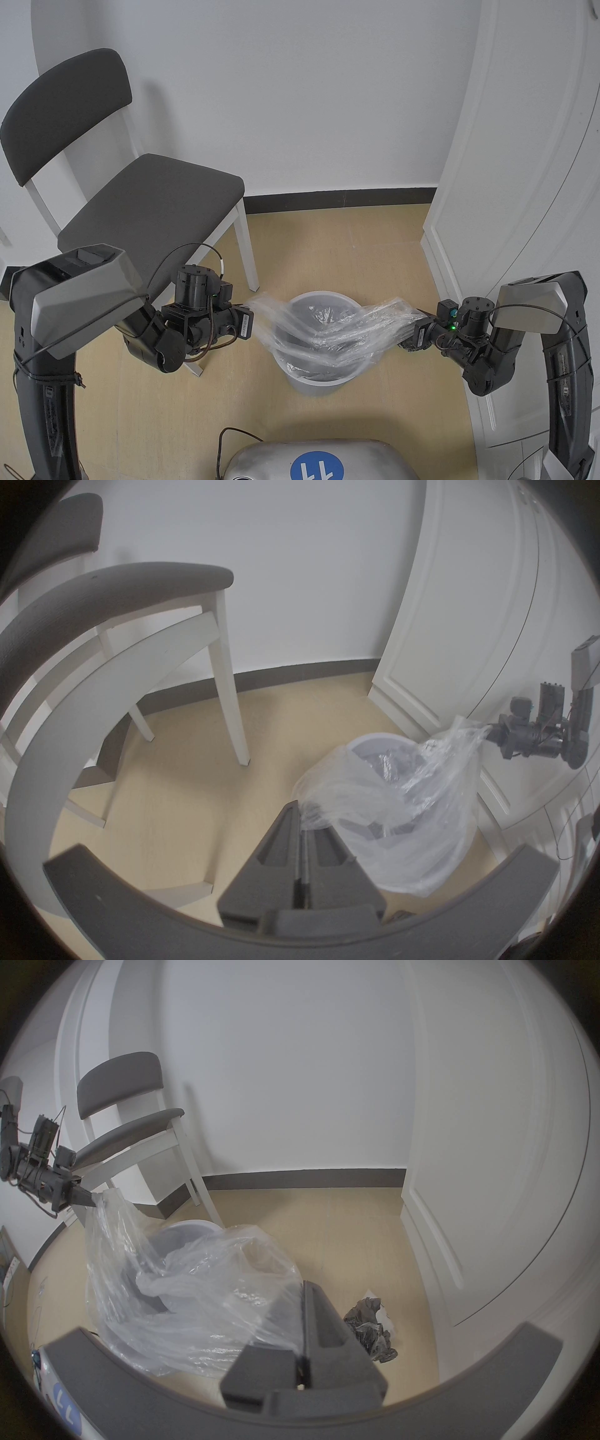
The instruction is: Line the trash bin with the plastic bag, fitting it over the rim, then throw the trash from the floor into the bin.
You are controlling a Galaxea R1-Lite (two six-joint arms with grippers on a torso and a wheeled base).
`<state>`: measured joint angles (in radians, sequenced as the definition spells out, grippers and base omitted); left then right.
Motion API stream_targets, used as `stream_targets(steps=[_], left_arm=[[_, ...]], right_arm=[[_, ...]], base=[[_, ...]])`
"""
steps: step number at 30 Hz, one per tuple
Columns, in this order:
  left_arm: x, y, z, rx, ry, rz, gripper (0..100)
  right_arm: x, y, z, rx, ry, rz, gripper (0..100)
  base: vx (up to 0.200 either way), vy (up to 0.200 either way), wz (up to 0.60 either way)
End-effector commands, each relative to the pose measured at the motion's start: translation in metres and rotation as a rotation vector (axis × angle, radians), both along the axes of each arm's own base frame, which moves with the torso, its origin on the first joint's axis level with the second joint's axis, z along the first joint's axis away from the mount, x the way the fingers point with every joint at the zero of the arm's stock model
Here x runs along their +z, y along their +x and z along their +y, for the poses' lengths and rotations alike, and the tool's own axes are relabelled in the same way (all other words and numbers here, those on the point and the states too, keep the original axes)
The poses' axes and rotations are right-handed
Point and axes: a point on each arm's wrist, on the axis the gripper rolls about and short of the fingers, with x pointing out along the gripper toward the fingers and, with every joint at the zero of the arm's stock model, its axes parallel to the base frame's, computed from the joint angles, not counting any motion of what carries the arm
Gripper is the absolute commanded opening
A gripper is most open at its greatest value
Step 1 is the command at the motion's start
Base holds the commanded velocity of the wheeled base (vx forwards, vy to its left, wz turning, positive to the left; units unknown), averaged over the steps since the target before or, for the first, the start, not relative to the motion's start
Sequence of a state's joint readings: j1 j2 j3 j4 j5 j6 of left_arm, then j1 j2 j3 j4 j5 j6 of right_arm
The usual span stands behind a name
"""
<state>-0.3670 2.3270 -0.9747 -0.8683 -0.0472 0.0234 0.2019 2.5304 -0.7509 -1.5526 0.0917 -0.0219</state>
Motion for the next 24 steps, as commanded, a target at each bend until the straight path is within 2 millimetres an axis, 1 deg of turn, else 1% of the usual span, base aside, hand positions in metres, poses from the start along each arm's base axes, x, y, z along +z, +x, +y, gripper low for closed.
stream_targets(steps=[1, 4, 8, 13, 16, 19, 21, 22, 23, 24], left_arm=[[-0.028, 0.004, -0.011, -0.018, -0.002, 0.014, 0], [-0.036, 0.008, -0.019, -0.015, -0.023, 0.005, 0], [-0.043, 0.009, -0.028, -0.009, -0.050, 0.018, 0], [-0.052, 0.010, -0.035, -0.018, -0.047, 0.025, 0], [-0.064, 0.013, -0.048, 0.014, -0.044, 0.001, 0], [-0.067, 0.014, -0.057, 0.030, -0.078, -0.042, 0], [-0.067, 0.015, -0.060, 0.028, -0.089, -0.062, 0], [-0.065, 0.016, -0.062, 0.027, -0.099, -0.078, 0], [-0.065, 0.016, -0.062, 0.027, -0.099, -0.078, 0], [-0.062, 0.016, -0.065, 0.023, -0.112, -0.097, 0]], right_arm=[[-0.023, 0.010, 0.004, -0.001, 0.020, 0.006, 0], [-0.034, 0.017, 0.008, -0.006, 0.041, 0.008, 0], [-0.041, 0.022, 0.011, -0.012, 0.069, 0.009, 0], [-0.042, 0.023, 0.016, -0.008, 0.093, 0.010, 0], [-0.045, 0.023, 0.024, 0.006, 0.100, 0.013, 0], [-0.037, 0.024, 0.033, -0.024, 0.099, -0.017, 0], [-0.027, 0.023, 0.042, -0.037, 0.101, -0.043, 0], [-0.017, 0.021, 0.051, -0.032, 0.105, -0.062, 0], [-0.017, 0.021, 0.051, -0.032, 0.105, -0.062, 0], [-0.006, 0.016, 0.065, -0.026, 0.117, -0.083, 0]], base=[[0.000, 0.000, 0.00], [0.000, 0.000, 0.00], [0.000, 0.000, 0.00], [0.000, 0.000, 0.00], [0.000, 0.000, 0.00], [0.000, 0.000, 0.00], [0.000, 0.000, 0.00], [0.000, 0.000, 0.00], [0.000, 0.000, 0.00], [0.000, 0.000, 0.00]])
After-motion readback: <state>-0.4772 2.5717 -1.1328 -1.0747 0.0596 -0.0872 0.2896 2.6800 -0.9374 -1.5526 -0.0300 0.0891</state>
